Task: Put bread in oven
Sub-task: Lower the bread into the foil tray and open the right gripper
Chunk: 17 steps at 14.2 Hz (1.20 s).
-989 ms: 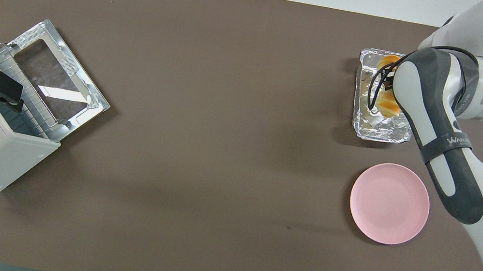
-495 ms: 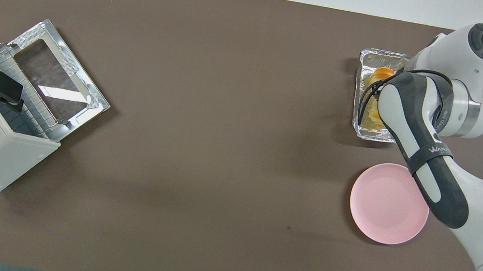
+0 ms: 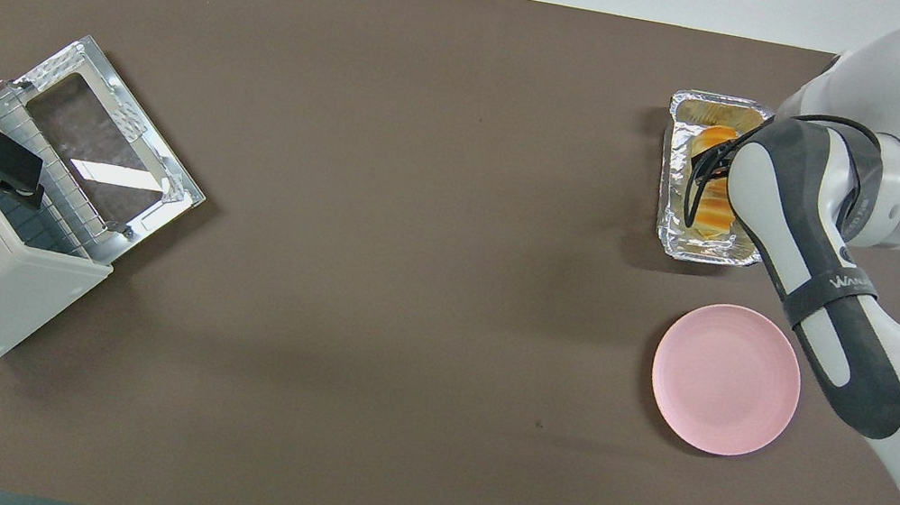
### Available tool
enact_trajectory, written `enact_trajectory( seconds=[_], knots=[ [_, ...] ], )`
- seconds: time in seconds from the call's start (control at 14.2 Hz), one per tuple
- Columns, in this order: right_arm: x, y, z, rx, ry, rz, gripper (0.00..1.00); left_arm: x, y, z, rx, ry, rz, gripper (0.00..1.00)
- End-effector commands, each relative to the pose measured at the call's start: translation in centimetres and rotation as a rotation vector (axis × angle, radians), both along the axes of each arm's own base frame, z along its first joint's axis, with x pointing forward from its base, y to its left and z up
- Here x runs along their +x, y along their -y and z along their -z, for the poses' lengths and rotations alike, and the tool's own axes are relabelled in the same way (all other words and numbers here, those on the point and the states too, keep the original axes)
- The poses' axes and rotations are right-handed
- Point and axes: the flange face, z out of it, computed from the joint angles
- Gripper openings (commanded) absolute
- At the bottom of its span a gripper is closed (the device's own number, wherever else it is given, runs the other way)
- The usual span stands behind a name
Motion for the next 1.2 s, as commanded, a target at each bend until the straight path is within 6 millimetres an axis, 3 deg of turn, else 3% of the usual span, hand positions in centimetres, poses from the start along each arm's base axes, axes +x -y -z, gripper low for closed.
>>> enact_trajectory(
  seconds=[0.0, 0.07, 0.21, 0.64, 0.78, 0.85, 0.92, 0.99, 1.13],
  knots=[
    [0.4, 3.6, -1.0, -0.022, 0.007, -0.010, 1.00, -0.6, -0.3, -0.4, -0.008, -0.003, 0.002, 1.00],
    [0.7, 4.2, -1.2, -0.034, 0.033, -0.036, 1.00, -0.6, -0.3, -0.4, -0.008, -0.003, 0.002, 1.00],
    [0.4, 5.4, 0.9, -0.041, 0.058, -0.052, 1.00, -0.6, -0.3, -0.4, -0.008, -0.003, 0.002, 1.00],
    [-0.8, 6.1, 4.7, -0.078, 0.108, -0.068, 1.00, -0.6, -0.3, -0.4, -0.008, -0.003, 0.002, 1.00],
    [-0.8, 6.1, 4.7, -0.076, 0.109, -0.057, 0.81, -0.6, -0.3, -0.4, -0.008, -0.003, 0.002, 1.00],
    [-0.9, 6.0, 4.7, -0.073, 0.107, -0.045, 0.58, -0.6, -0.3, -0.4, -0.008, -0.003, 0.002, 1.00],
    [-1.0, 6.0, 4.7, -0.070, 0.106, -0.014, 0.26, -0.6, -0.3, -0.4, -0.008, -0.003, 0.002, 1.00],
    [-1.1, 5.9, 4.9, -0.062, 0.105, 0.020, 0.00, -0.6, -0.3, -0.4, -0.008, -0.003, 0.002, 1.00],
    [-1.0, 5.5, 4.8, -0.047, 0.106, 0.066, 0.00, -0.6, -0.3, -0.4, -0.008, -0.003, 0.002, 1.00]
  ],
)
